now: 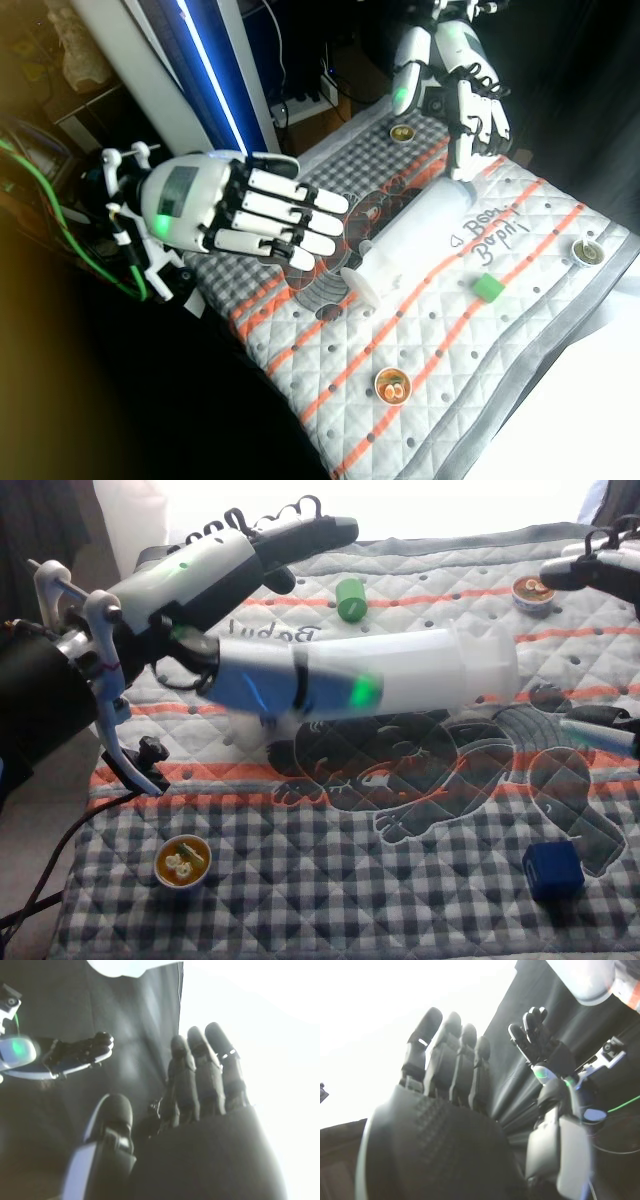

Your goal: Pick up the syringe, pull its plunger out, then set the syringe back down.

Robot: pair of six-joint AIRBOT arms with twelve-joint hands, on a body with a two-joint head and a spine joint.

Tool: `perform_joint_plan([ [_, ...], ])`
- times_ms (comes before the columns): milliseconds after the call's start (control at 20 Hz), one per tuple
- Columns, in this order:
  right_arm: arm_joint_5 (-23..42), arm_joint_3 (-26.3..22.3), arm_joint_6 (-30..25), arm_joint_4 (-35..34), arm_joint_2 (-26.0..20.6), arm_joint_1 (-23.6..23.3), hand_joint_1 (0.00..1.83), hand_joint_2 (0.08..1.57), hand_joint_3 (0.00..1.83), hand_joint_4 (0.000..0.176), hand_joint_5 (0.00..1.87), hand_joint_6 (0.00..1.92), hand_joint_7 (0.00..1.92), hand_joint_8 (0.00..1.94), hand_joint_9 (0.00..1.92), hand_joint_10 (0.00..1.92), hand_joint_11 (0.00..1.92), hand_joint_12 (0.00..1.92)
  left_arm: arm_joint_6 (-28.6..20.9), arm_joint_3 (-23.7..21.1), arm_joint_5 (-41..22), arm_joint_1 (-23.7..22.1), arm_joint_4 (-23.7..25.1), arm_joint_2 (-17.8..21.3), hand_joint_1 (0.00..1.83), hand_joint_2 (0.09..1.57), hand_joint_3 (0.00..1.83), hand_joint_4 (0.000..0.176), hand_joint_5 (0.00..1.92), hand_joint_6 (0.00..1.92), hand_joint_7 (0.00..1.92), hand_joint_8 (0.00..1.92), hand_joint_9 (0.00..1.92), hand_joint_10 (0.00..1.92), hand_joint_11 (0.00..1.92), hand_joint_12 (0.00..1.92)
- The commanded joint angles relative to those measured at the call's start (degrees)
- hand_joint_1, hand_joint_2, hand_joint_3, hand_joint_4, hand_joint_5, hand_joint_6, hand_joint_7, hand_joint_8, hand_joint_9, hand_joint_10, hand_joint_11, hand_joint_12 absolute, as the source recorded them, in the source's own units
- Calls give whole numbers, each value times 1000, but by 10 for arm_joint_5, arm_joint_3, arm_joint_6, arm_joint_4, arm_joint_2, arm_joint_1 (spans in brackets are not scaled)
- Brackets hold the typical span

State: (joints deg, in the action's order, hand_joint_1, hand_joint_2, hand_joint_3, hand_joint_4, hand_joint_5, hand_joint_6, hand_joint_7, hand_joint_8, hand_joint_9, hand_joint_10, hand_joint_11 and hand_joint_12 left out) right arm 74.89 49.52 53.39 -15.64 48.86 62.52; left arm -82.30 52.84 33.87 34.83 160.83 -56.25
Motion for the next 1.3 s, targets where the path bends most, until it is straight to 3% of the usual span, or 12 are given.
perform_joint_plan([
  [0, 71, 1, -3, 6, 1, -3, 1088, 882, 20, 0, 507, 59, 486, 22, 330, 265, 0, 1123, -4, 0, 70, -4, 8, 0, 868, 814, 29, 0, 264, 31, 223, 5, 128, 184, 0, 1151],
  [200, 71, 2, -3, 6, 2, -1, 1055, 895, 6, 0, 530, 31, 480, 3, 339, 210, 0, 1132, -4, 18, 32, -25, 18, -11, 831, 828, 4, 0, 322, 4, 219, 0, 118, 85, 0, 944],
  [400, 72, 2, -3, 7, 4, -1, 1057, 878, 0, 0, 537, 25, 488, 5, 357, 201, 0, 1178, -4, 74, -64, -75, 41, -57, 891, 802, 0, 0, 337, 4, 291, 15, 226, 109, 0, 1248],
  [550, 72, 2, -3, 11, 5, -2, 1034, 885, 2, 0, 535, 14, 483, 1, 370, 191, 0, 1219, -4, 114, -112, -91, 45, -94, 953, 770, 0, 0, 330, 1, 284, 4, 224, 99, 0, 1132],
  [650, 72, 2, -3, 16, 5, -5, 1057, 897, 5, 0, 513, 3, 471, 0, 367, 182, 0, 1177, -4, 146, -144, -97, 40, -122, 975, 762, 0, 0, 340, 4, 308, 8, 262, 103, 0, 1210],
  [800, 72, 3, -3, 19, 5, -7, 1019, 890, 0, 0, 515, 6, 456, 4, 357, 180, 0, 1197, -3, 184, -185, -105, 40, -155, 973, 766, 0, 0, 314, 2, 261, 2, 238, 71, 0, 1156],
  [900, 72, 3, -3, 20, 5, -8, 1010, 895, 0, 0, 523, 5, 457, 3, 327, 262, 0, 1227, -3, 212, -209, -109, 38, -177, 977, 768, 0, 0, 330, 6, 268, 3, 226, 56, 0, 1105],
  [1000, 72, 3, -3, 22, 5, -9, 994, 902, 1, 0, 521, 2, 457, 3, 228, 472, 0, 1216, -3, 242, -236, -109, 35, -203, 957, 782, 3, 0, 317, 2, 267, 1, 207, 39, 0, 984],
  [1100, 72, 3, -3, 23, 5, -11, 964, 907, 2, 0, 517, 0, 454, 2, 195, 520, 0, 1198, -3, 262, -257, -109, 37, -221, 987, 777, 0, 0, 340, 9, 311, 13, 245, 51, 0, 1036],
  [1250, 72, 3, -3, 24, 5, -12, 1009, 912, 3, 0, 542, 10, 475, 10, 213, 534, 0, 1207, -3, 275, -276, -103, 41, -235, 1030, 770, 0, 0, 398, 15, 404, 21, 340, 78, 0, 1258],
])
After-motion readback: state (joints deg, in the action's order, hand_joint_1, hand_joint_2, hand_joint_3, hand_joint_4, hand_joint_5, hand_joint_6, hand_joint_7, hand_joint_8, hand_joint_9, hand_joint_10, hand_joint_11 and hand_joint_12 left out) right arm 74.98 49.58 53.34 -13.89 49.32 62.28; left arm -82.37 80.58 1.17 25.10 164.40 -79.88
